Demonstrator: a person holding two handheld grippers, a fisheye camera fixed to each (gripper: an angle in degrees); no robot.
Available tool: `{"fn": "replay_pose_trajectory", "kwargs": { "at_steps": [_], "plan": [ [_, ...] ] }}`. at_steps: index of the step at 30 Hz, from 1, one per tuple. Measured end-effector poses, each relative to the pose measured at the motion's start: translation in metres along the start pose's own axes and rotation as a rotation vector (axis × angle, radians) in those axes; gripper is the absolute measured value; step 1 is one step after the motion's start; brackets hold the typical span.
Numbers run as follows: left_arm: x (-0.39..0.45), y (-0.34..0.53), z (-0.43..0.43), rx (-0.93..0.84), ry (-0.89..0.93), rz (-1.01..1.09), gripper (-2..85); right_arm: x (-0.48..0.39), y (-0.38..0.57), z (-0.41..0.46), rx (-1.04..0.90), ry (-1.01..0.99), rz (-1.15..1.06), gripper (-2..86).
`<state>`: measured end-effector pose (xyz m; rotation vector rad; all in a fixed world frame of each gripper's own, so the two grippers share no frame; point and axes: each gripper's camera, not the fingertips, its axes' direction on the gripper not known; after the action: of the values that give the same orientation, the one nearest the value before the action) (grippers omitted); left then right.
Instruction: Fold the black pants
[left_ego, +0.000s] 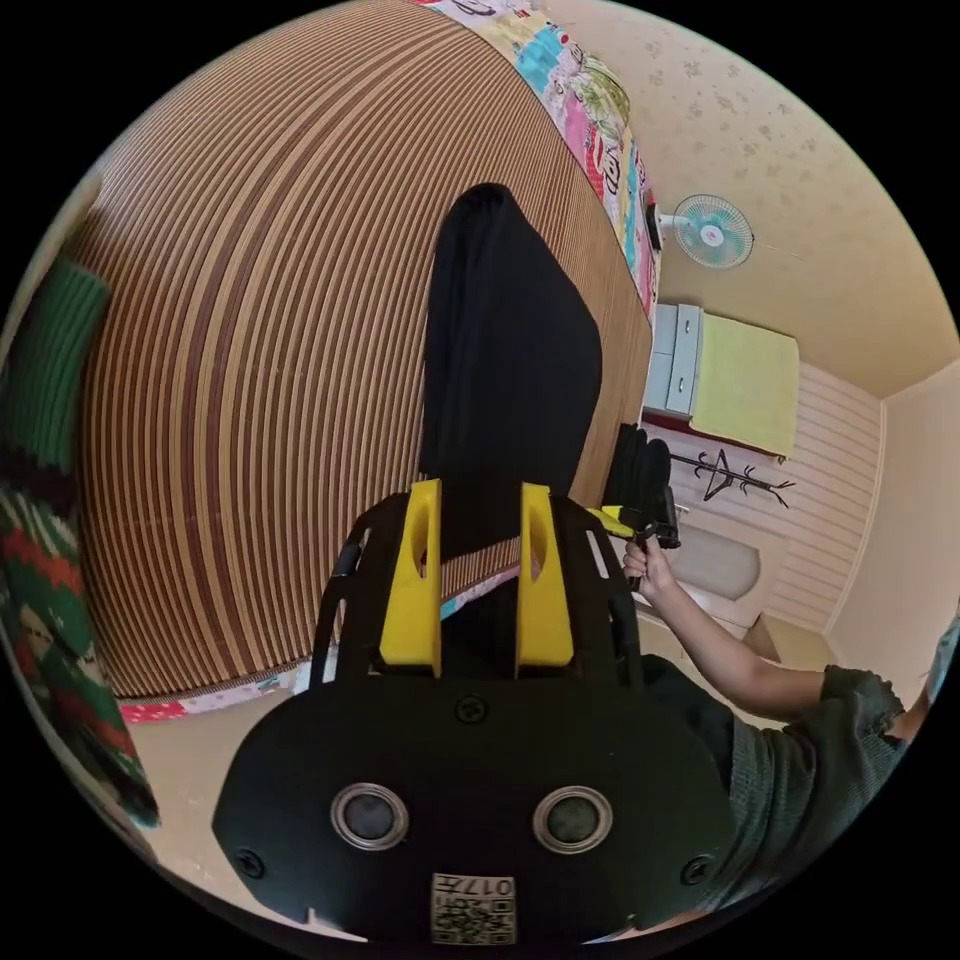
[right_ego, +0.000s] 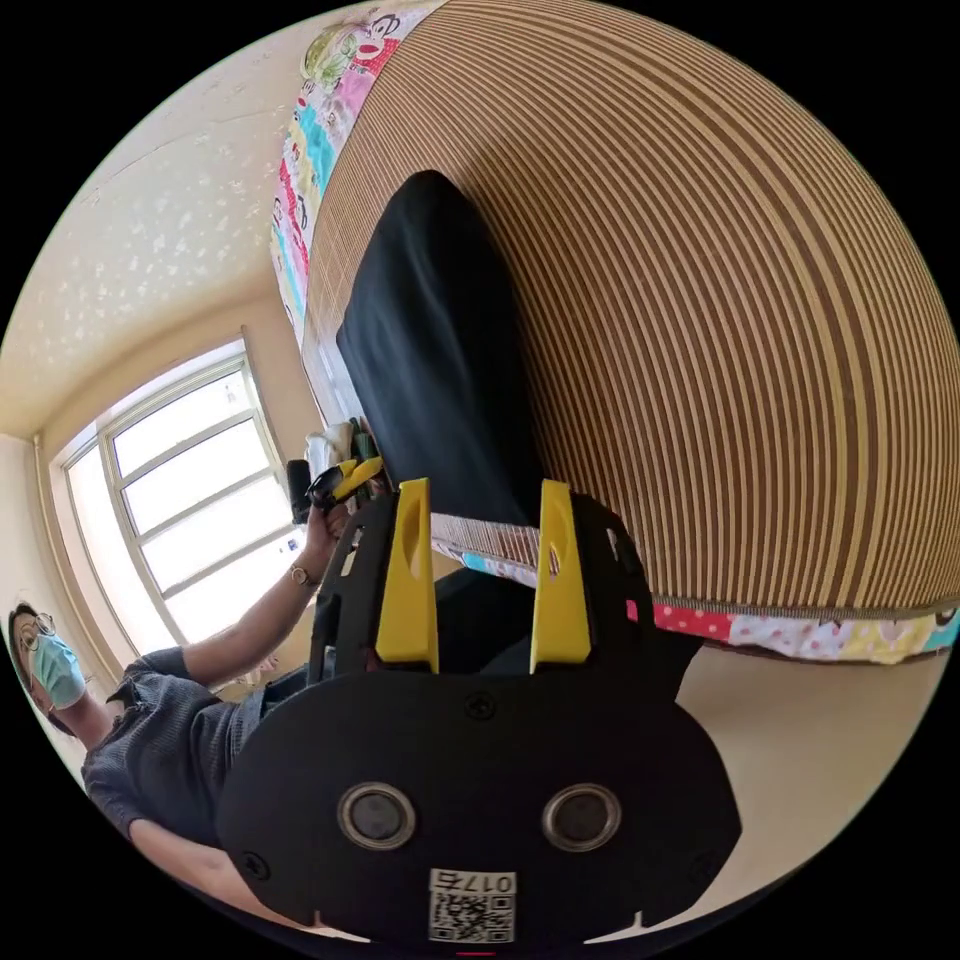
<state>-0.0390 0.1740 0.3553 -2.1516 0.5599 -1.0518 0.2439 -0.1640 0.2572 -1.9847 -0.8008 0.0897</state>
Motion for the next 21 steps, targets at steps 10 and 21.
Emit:
{"fn": "replay_pose_trajectory", "kwargs": {
  "at_steps": [10,21],
  "plan": [
    [-0.02,-0.107,0.036,-0.015,0.069,0.065,13.5,0.014,-0.073,0.044,-0.079,-0.149,-0.039,17.5],
    [-0.045,-0.02,0.032,-0.099,0.206,-0.1,7.0,0.037,0.03,0.026,-0.175,-0.185,0.012,8.7]
  ]
}}
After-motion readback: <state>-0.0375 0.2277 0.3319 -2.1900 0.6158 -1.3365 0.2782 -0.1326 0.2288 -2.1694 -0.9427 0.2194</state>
